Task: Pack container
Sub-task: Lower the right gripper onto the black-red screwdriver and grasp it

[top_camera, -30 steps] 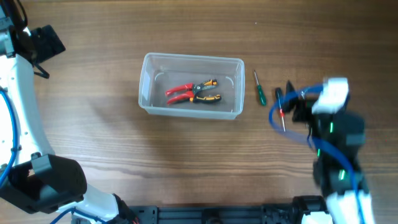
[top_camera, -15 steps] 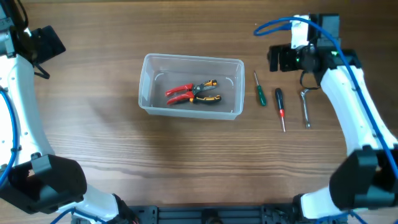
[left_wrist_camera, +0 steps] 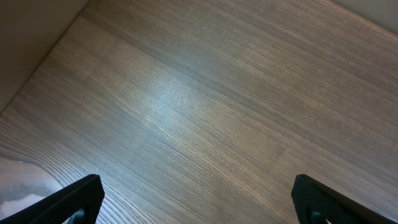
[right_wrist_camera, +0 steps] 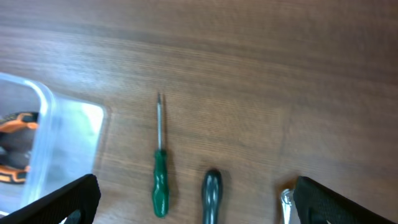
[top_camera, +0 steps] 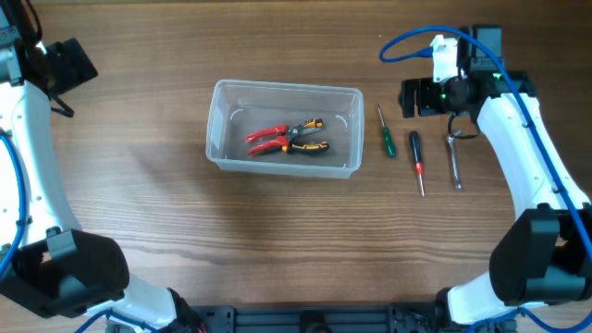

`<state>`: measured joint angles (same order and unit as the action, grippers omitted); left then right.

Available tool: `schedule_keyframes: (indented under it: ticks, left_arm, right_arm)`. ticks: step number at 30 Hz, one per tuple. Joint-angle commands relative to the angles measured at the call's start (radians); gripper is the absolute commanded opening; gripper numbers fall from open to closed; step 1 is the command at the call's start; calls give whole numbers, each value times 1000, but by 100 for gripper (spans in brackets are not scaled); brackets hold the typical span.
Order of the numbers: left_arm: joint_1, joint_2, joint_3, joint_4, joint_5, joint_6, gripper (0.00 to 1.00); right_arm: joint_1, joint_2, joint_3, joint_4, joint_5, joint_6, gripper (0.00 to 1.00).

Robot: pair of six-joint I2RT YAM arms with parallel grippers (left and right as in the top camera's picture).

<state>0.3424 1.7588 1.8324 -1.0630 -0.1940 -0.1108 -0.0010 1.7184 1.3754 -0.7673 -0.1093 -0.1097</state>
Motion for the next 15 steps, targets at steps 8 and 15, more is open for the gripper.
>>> schedule_keyframes:
  ticks: [8, 15]
  left_arm:
    - [3, -10, 13, 0, -5, -10, 100]
    - [3, -10, 13, 0, -5, -10, 100]
  right_arm:
    - [-1, 43, 66, -136, 177, 75, 94]
    - [-1, 224, 383, -349, 177, 94, 96]
